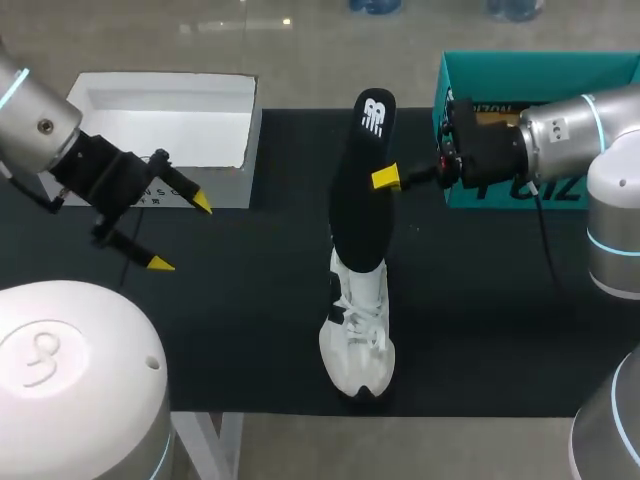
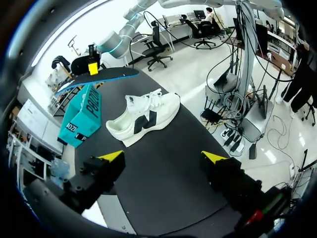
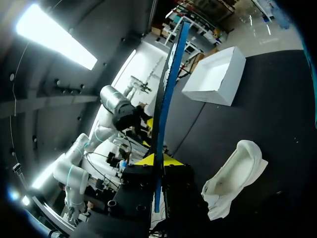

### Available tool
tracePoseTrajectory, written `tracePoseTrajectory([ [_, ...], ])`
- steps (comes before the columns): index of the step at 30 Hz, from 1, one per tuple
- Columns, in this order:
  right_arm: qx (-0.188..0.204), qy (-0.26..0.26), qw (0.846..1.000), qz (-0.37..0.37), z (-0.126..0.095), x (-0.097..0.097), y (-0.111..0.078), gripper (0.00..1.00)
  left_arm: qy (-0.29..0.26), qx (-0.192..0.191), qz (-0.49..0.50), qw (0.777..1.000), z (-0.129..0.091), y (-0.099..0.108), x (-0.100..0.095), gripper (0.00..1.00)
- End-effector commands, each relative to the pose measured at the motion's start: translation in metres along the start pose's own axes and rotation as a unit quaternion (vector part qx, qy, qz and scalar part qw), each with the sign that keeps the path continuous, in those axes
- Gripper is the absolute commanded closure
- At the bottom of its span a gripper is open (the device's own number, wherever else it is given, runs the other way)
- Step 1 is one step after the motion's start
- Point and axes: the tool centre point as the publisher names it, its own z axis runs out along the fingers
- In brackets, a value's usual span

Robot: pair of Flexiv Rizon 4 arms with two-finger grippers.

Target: Take the shoe out of the shoebox, open the shoe tongue, remove and reinsert the insole, then place the shoe into the shoebox

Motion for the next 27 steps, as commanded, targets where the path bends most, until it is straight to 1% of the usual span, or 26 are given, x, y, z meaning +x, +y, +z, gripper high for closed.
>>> tracePoseTrajectory([
  [1,0.000,-0.001,1.000,0.000,0.001,0.000,-0.001,1.00,0.006,-0.007,-0.009,1.000,-0.005,0.005,0.000,0.00],
  [3,0.000,-0.001,1.000,0.000,0.001,0.000,-0.001,1.00,0.011,-0.023,-0.016,1.000,-0.006,0.006,0.002,0.00],
  [5,0.000,-0.001,1.000,0.000,0.001,0.000,-0.001,1.00,0.015,-0.020,-0.017,1.000,-0.007,0.007,0.003,0.00],
  [7,0.000,-0.001,1.000,0.000,0.001,0.000,-0.001,1.00,0.016,-0.040,-0.039,0.998,-0.006,0.010,0.002,0.00],
  [18,0.000,-0.001,1.000,0.000,0.001,0.000,-0.001,1.00,0.015,-0.037,-0.040,0.998,-0.006,0.011,0.002,0.00],
  [21,0.007,-0.011,1.000,-0.004,-0.004,-0.008,0.012,1.00,0.015,-0.037,-0.040,0.998,-0.006,0.011,0.002,0.00],
  [25,-0.002,-0.009,1.000,-0.011,-0.013,-0.024,0.031,1.00,0.015,-0.037,-0.040,0.998,-0.006,0.011,0.002,0.00],
  [27,-0.002,-0.011,1.000,-0.011,-0.012,-0.032,0.039,1.00,0.015,-0.037,-0.040,0.998,-0.006,0.011,0.002,0.00],
])
